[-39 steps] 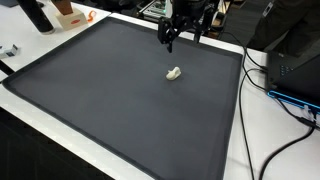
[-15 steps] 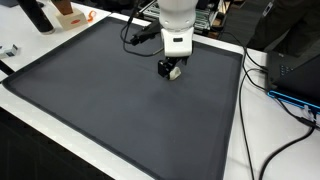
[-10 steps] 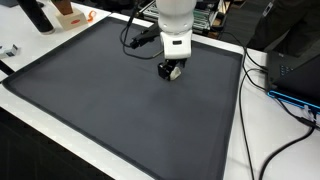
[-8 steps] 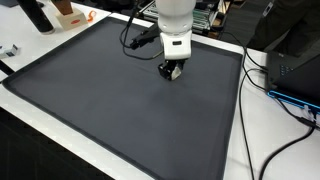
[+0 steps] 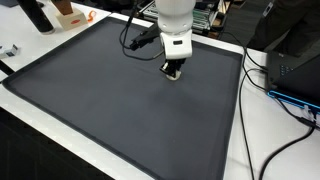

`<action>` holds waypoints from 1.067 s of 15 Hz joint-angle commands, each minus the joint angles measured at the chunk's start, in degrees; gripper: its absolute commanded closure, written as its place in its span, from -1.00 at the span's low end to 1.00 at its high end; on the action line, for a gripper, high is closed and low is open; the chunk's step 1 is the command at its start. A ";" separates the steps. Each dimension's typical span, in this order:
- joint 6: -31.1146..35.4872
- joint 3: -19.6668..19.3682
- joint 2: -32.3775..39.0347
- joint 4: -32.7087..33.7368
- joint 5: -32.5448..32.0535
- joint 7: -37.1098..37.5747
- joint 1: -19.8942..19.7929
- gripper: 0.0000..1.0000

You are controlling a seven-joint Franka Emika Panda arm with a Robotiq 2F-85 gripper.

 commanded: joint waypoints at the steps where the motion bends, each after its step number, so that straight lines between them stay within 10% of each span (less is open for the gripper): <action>1: 1.02 0.75 0.02 -1.12 -0.12 -1.60 -0.91 0.98; 5: 0.86 0.75 -0.10 -1.17 -0.09 -2.25 -0.94 0.93; 6: 0.75 0.68 -0.21 -1.19 0.11 -1.78 -0.89 0.22; 16: 0.99 0.70 -0.74 -1.63 0.17 -1.63 -0.99 -1.00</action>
